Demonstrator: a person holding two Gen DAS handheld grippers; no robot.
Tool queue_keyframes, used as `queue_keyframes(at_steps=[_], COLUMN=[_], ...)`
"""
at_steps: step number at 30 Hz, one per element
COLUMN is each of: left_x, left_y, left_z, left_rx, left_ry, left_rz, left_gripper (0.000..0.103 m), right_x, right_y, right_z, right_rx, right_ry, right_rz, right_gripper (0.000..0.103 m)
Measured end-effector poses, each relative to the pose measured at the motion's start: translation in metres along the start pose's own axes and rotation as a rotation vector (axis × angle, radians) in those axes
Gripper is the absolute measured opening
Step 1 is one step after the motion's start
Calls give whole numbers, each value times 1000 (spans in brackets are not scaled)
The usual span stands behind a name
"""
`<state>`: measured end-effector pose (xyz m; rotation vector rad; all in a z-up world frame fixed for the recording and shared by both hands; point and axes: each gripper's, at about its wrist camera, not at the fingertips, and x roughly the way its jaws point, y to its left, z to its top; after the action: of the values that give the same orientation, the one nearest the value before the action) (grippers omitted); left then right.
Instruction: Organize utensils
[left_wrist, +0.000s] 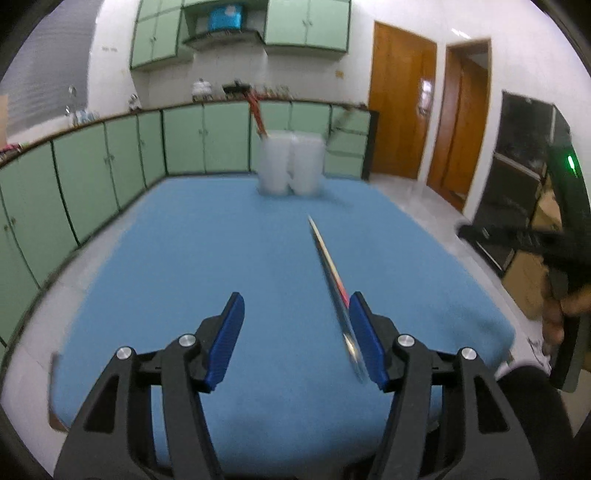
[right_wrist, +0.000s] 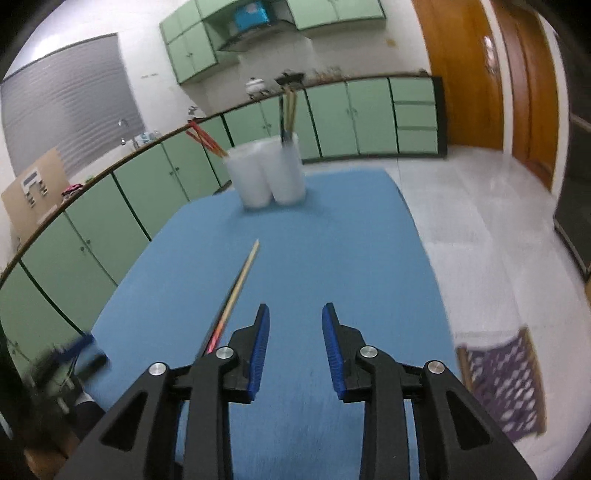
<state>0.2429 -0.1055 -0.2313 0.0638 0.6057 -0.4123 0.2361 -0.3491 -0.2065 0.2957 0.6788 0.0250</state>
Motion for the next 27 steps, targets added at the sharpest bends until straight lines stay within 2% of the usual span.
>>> queue_keyframes(at_steps=[2,9,11,12,14,16,20,27], left_x=[8,33,41,43,43,42,41,38], left_y=[-13,-27,-26,-27,-27,-26,-21,-9], left_z=[-20,-41,-44,-45,-47,-48,-50,-48], left_rx=[19,55,42,39,46,48,27,-20], left_ry=[31,73,99,100,89,82,69,55], left_rz=[-7,19,18,21,24,31,42,105], left_gripper=[54,49,37,35,14,6,6,6], right_x=[0,-6,-9,-10,-9,-6,1,11], right_y=[0,8,6,8,13,19,25,44], right_z=[-9,-17,-23,-25,-28,-33,-41,-60], right_rx=[6,-1,2,-2,-23,-47,-61,-90], right_ry=[4,-14,-18,-18,-14,-6,13,44], right_rz=[-7,-3,3,5,3,2,6,19], right_gripper=[29,29,29,29,29,29,29,29])
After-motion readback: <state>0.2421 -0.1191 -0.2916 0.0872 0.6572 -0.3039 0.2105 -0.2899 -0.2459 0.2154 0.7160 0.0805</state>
